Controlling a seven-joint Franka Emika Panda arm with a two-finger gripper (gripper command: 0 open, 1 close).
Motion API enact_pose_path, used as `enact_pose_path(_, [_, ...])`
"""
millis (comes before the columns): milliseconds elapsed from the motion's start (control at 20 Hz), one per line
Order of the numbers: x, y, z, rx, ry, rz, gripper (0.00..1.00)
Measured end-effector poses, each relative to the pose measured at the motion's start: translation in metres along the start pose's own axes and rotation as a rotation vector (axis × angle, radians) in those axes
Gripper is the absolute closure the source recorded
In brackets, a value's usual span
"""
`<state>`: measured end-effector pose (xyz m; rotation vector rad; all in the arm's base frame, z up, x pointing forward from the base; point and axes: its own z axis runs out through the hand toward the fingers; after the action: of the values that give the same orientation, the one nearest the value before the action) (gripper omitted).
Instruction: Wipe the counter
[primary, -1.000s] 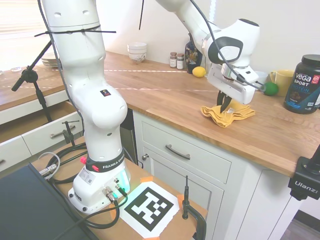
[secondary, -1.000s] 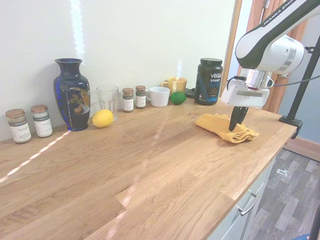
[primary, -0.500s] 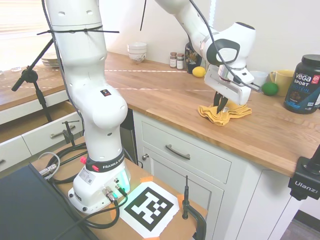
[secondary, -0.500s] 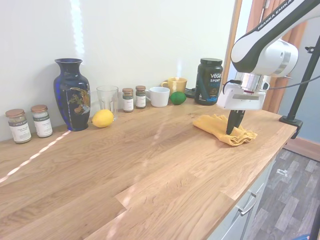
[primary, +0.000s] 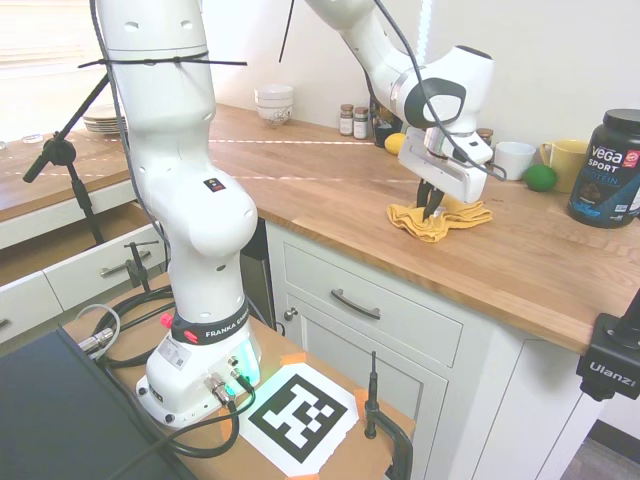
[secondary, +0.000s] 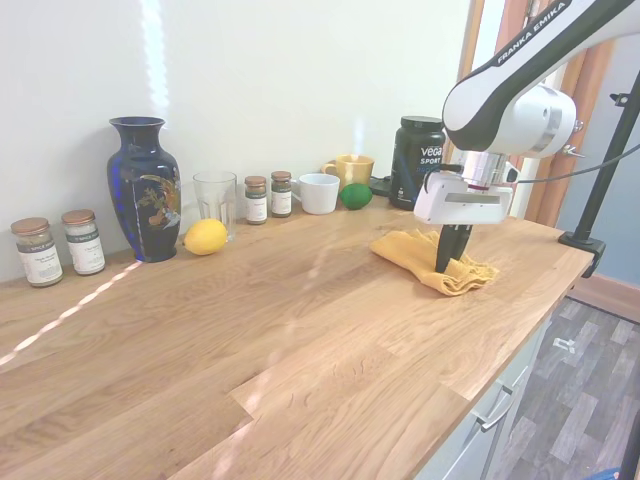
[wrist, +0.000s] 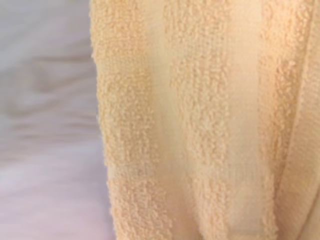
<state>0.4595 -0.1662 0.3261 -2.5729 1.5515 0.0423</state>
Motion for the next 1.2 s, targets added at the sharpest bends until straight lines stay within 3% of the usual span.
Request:
enact_pose_path(650, [-0.161, -0.127, 0.030, 0.021, 0.048, -0.092, 1.00])
enact_pose_path(1200, [-0.273, -0.204, 0.047, -0.007, 0.106, -0.178, 1.00])
